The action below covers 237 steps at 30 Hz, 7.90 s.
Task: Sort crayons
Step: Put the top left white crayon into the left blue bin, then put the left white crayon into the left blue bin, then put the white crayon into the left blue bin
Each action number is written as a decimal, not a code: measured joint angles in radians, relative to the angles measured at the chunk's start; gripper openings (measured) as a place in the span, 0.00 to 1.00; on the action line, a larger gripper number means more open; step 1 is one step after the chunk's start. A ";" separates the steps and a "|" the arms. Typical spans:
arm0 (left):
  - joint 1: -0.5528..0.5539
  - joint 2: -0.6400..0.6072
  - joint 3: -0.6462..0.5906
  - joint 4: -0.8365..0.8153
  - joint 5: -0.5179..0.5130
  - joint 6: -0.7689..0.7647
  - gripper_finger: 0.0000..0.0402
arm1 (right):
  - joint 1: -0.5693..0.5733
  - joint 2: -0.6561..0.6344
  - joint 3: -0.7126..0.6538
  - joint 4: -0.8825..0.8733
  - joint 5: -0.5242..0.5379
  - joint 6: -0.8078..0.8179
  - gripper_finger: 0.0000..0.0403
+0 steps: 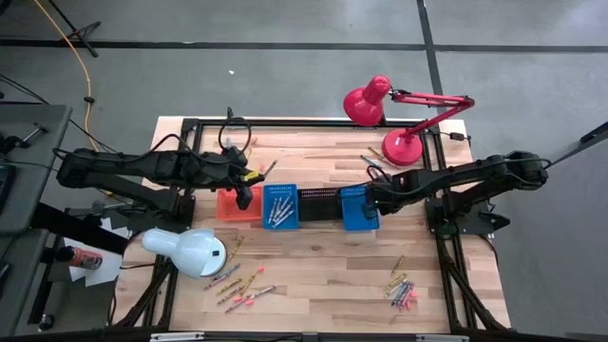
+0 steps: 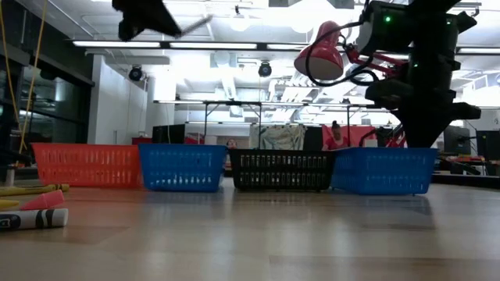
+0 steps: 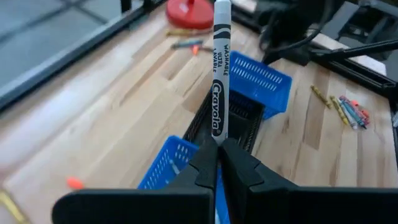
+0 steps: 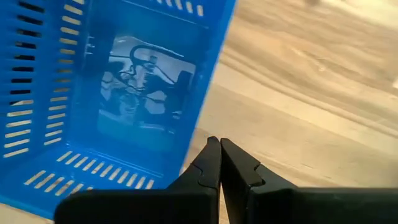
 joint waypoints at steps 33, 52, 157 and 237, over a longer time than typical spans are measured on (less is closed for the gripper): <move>-0.113 0.319 -0.259 0.334 0.027 -0.869 0.00 | -0.021 -0.171 0.000 -0.147 0.133 -0.041 0.00; -0.061 0.200 0.012 0.311 0.013 -0.389 0.09 | -0.021 -0.301 0.000 -0.044 0.127 -0.360 0.00; -0.300 0.843 0.634 -0.247 0.160 -0.042 0.00 | 0.280 -0.338 0.000 0.195 0.135 -0.191 0.00; -0.083 0.076 -0.052 0.729 -0.023 -0.018 0.40 | 0.280 -0.352 0.000 0.381 0.102 -0.284 0.03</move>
